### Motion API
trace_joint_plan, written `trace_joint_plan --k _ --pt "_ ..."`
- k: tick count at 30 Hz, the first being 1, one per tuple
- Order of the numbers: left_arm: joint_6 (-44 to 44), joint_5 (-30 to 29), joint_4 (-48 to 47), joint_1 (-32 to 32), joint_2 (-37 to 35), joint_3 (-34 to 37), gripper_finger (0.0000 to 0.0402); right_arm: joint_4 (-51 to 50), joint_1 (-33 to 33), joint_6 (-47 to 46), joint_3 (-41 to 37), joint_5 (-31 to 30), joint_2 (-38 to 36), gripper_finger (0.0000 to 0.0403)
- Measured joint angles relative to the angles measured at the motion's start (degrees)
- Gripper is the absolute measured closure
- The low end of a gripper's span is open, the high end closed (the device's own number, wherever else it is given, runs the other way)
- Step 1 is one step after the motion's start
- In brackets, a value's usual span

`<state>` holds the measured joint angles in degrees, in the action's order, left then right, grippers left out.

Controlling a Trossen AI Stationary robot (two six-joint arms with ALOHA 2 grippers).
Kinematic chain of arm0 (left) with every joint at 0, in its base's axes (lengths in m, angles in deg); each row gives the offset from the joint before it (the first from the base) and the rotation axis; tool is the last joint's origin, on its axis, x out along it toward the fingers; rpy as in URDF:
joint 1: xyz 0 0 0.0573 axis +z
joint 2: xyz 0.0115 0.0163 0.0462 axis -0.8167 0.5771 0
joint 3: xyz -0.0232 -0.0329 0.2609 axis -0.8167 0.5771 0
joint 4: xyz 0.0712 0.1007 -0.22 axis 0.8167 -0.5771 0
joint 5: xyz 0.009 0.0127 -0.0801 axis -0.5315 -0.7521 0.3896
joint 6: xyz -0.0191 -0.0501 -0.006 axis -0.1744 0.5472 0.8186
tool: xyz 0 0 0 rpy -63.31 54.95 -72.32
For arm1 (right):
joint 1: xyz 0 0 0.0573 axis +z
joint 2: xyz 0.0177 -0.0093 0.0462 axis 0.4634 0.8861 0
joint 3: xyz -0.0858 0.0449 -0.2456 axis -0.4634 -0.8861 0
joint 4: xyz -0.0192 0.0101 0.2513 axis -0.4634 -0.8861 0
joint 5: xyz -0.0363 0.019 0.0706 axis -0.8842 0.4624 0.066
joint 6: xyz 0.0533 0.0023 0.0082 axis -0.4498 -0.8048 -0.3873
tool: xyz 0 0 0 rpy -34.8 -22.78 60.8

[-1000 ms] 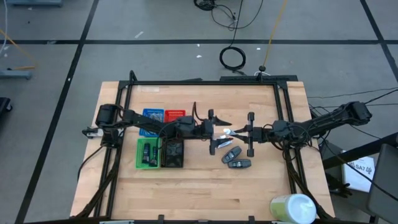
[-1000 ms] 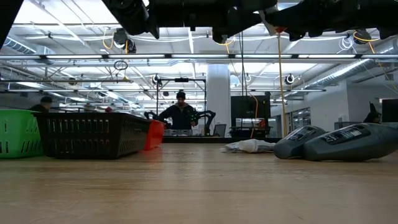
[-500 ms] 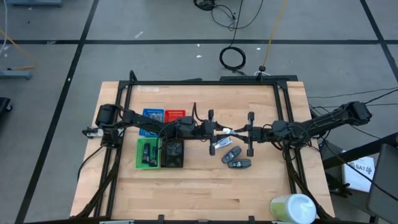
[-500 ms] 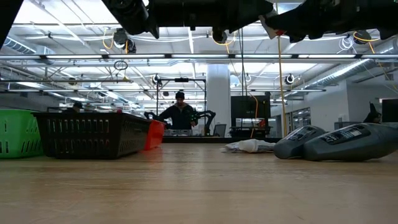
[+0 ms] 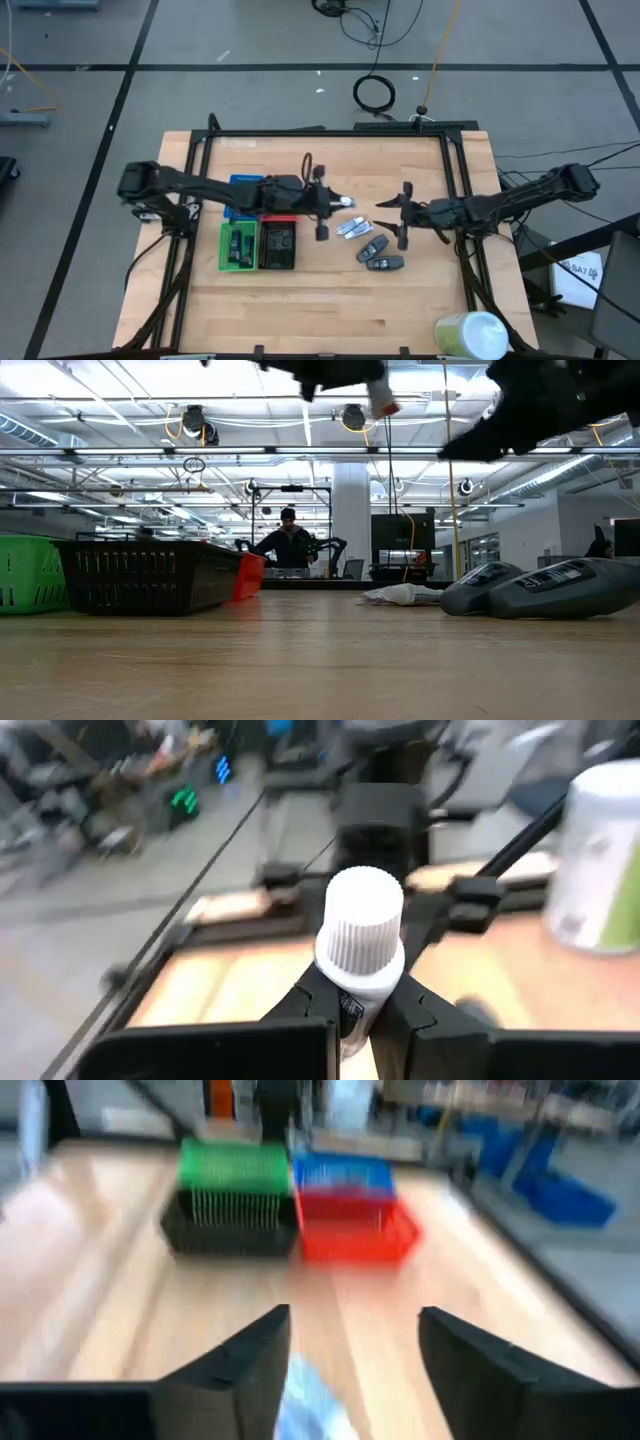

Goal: Pick & Place Travel size toiletries
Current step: Put the right white toothpaste into the red bin

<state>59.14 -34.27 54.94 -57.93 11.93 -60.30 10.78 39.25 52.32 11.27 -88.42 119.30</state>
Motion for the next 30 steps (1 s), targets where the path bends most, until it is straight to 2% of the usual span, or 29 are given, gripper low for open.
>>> trace_joint_plan --k 5,8,13,17,19,25,30 --pt "4.97 -7.71 -16.05 0.0 -7.1 0.0 0.0395 -11.26 -0.03 -5.54 -0.11 0.02 -3.62 0.0156" --pt "8.74 -8.56 -23.94 0.0 -9.31 0.98 0.0391 -17.63 0.0 -8.72 -0.08 0.09 -5.36 0.0152" --pt "14.59 -11.89 -25.41 -0.07 -13.14 5.75 0.039 -29.64 -0.03 -14.94 -0.11 0.04 -9.86 0.0163" --pt "21.88 -15.09 -26.68 -0.04 -16.43 11.21 0.0396 -35.23 -0.03 -18.6 -0.13 0.04 -13.41 0.0173" --pt "27.66 -16.78 -28.1 -0.1 -18.51 13.28 0.0391 -36.24 -0.03 -19.86 -0.11 0.04 -14.47 0.0177" --pt "45.36 -23.8 -43.34 -1.23 -21.4 15.05 0.0386 -38.43 -0.03 -20.97 -0.08 0.02 -16.62 0.0185" --pt "55.56 -22.76 -48.72 -0.89 -20.96 14.93 0.0396 -38.03 -0.03 -20.97 -0.08 0.04 -16.52 0.0186"
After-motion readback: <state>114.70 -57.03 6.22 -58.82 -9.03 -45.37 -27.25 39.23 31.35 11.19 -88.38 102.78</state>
